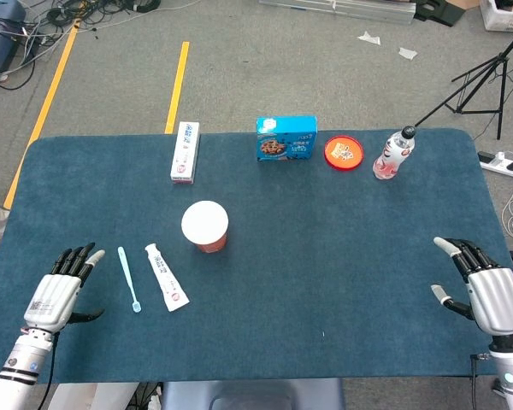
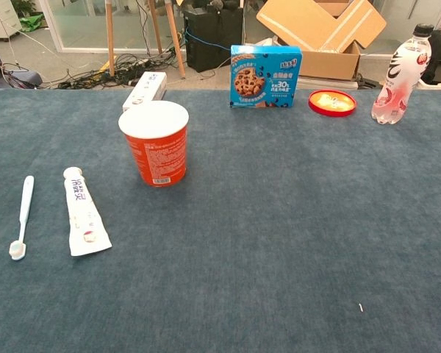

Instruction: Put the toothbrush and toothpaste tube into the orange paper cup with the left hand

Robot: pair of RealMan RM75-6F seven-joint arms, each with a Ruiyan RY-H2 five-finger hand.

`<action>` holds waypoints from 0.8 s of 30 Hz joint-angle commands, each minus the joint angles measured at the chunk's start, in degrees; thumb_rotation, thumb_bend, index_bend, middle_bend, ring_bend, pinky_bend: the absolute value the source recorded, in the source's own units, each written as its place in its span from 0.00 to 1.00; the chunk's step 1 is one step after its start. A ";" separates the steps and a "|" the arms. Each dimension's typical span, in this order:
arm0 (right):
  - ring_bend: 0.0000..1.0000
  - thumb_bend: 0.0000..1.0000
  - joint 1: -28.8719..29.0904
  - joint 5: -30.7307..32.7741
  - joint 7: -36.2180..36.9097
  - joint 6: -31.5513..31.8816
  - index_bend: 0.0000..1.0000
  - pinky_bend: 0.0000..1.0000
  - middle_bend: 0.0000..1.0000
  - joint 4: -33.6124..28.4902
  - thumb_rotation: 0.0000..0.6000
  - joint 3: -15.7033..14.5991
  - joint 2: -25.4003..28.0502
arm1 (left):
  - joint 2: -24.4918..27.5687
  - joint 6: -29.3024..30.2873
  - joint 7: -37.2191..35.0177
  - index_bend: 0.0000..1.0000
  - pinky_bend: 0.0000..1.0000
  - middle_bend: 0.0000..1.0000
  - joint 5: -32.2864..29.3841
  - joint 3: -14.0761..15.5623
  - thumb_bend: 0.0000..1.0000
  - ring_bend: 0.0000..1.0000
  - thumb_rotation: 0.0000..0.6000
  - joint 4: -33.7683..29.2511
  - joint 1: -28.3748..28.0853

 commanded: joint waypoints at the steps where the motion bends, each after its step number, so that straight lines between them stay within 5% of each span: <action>1: 0.23 0.17 0.02 0.50 0.09 -0.25 0.22 0.54 0.26 -0.07 1.00 0.19 0.22 | -1.45 -1.95 -0.37 0.00 0.01 0.00 -1.49 -0.73 0.00 0.00 1.00 1.48 -1.47; 24: 0.22 0.17 0.11 1.30 1.64 -0.55 0.22 0.53 0.26 1.43 1.00 0.44 -0.07 | -9.35 -8.13 5.13 0.00 0.00 0.00 -11.13 -3.04 0.00 0.00 1.00 9.04 -7.22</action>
